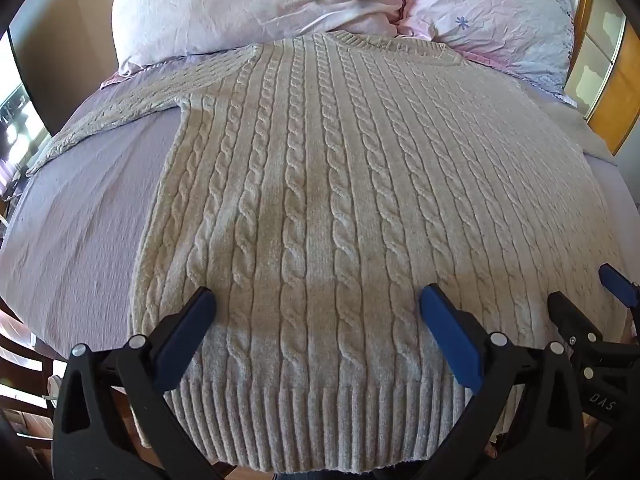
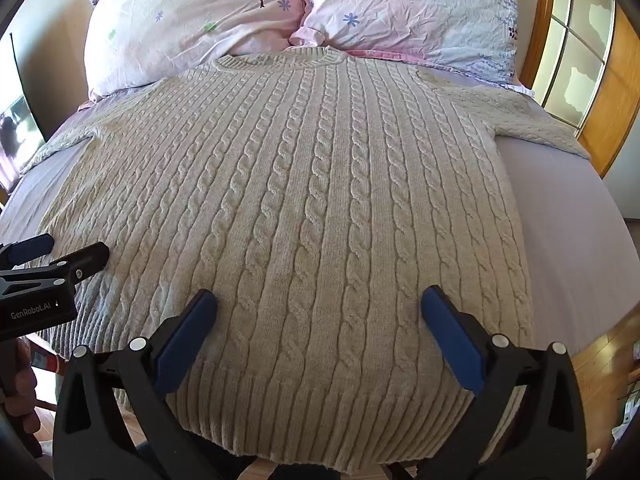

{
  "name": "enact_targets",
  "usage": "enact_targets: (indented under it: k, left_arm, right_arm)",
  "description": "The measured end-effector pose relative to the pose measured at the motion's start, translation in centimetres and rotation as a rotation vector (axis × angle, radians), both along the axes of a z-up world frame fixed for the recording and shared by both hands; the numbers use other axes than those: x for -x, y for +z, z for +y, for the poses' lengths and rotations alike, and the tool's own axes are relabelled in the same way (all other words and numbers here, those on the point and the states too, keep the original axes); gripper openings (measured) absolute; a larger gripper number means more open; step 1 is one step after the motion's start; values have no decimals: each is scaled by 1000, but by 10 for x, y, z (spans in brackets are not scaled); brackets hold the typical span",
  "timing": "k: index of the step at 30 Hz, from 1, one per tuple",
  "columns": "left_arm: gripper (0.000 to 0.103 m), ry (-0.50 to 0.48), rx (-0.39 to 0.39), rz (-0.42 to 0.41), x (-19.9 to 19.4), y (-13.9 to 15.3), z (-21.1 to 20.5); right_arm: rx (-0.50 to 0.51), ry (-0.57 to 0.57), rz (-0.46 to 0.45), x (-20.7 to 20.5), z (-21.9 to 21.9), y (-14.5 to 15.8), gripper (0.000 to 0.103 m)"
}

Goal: Fold small clothes

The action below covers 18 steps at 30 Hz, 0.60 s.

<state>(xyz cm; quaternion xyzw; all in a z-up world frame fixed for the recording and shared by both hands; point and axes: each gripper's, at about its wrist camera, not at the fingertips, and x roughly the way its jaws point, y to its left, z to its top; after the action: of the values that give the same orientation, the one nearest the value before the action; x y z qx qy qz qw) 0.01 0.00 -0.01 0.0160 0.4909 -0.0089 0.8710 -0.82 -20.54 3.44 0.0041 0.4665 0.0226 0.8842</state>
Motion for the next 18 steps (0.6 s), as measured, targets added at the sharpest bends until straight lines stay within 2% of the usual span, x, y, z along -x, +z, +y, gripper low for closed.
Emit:
enact_targets:
  k: [18]
  left_arm:
    - [101,0,-2,-9,0,0,0]
  right_arm:
    - [0,0,-1,0,0,0,102]
